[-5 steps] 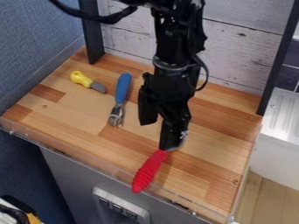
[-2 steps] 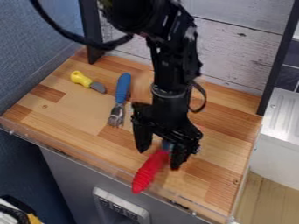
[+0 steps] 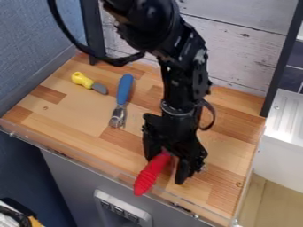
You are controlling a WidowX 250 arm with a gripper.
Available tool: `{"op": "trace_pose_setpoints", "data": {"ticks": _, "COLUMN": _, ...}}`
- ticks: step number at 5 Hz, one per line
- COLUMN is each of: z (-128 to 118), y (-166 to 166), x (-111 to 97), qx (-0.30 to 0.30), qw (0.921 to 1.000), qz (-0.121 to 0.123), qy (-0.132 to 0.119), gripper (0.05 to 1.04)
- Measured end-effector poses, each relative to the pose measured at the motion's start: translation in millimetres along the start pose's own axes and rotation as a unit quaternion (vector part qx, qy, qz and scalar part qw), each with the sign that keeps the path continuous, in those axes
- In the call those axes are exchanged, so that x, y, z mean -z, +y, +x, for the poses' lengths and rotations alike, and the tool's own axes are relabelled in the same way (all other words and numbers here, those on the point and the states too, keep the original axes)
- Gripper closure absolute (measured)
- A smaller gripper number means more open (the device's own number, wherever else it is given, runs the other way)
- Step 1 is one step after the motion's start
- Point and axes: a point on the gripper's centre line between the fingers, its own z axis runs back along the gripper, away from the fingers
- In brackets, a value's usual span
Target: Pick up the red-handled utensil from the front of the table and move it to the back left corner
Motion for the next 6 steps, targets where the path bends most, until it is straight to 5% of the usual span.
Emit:
{"op": "trace_pose_setpoints", "data": {"ticks": 2, "z": 1.5, "y": -2.9, "x": 4.8, "qx": 0.134, "qw": 0.9909, "qz": 0.007, "qy": 0.0, "gripper": 0.135}}
{"op": "trace_pose_setpoints", "data": {"ticks": 3, "z": 1.0, "y": -2.2, "x": 6.0, "qx": 0.139, "qw": 0.9903, "qz": 0.009, "qy": 0.0, "gripper": 0.419}}
{"op": "trace_pose_setpoints", "data": {"ticks": 4, "z": -3.1, "y": -2.7, "x": 6.0, "qx": 0.095, "qw": 0.9953, "qz": 0.006, "qy": 0.012, "gripper": 0.686}}
{"op": "trace_pose_setpoints", "data": {"ticks": 6, "z": 0.5, "y": -9.4, "x": 3.2, "qx": -0.044, "qw": 0.9989, "qz": -0.003, "qy": 0.017, "gripper": 0.72}}
